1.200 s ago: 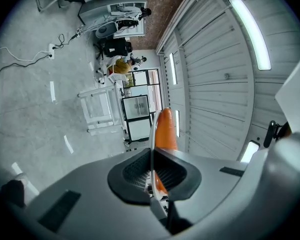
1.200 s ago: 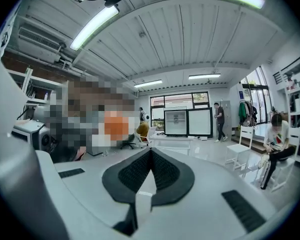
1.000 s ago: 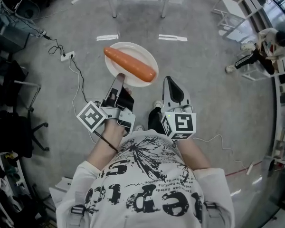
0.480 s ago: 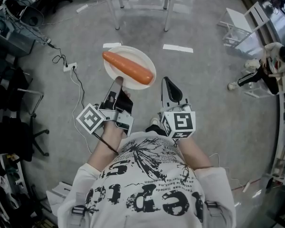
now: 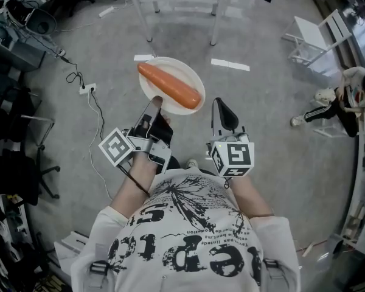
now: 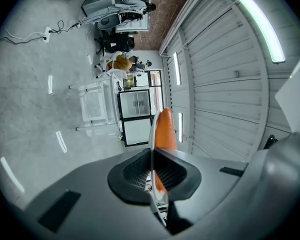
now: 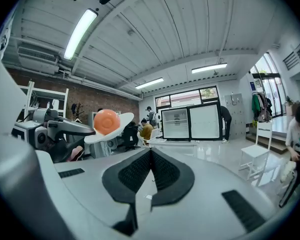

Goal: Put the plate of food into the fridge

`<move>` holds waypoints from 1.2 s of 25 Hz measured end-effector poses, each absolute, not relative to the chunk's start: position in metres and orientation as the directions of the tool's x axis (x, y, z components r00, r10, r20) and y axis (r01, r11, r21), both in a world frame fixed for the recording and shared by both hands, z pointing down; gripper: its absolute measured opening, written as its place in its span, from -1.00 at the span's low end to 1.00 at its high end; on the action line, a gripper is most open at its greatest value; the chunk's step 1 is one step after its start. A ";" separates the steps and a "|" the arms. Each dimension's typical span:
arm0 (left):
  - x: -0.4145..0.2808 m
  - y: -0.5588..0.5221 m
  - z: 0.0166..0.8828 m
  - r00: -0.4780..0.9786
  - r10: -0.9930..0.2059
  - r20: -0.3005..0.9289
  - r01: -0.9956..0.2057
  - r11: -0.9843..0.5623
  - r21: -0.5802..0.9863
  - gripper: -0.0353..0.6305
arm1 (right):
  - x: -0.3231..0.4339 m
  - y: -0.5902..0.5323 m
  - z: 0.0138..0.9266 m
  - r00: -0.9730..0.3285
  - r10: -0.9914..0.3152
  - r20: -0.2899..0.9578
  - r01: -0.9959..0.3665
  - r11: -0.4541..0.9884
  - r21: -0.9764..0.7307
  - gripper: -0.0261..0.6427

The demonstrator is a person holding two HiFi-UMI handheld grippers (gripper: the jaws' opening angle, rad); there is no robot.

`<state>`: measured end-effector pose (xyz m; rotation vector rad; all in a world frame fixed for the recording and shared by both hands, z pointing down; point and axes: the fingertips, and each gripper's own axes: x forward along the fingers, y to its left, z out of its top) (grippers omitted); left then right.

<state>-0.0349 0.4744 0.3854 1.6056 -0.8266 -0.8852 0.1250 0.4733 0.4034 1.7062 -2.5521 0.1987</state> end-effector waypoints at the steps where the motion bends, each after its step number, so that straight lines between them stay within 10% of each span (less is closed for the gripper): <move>1: -0.036 0.467 0.387 0.485 -0.865 -0.129 -0.062 -0.182 0.981 -0.82 | 0.125 0.467 0.406 -0.379 -0.916 0.131 -0.925 0.373 -0.072 -0.92; 30: -0.189 0.138 0.386 0.575 -0.800 -0.171 -0.005 -0.212 0.977 -0.82 | -0.015 0.160 0.403 -0.207 -0.967 0.150 -0.976 0.195 -0.091 -0.92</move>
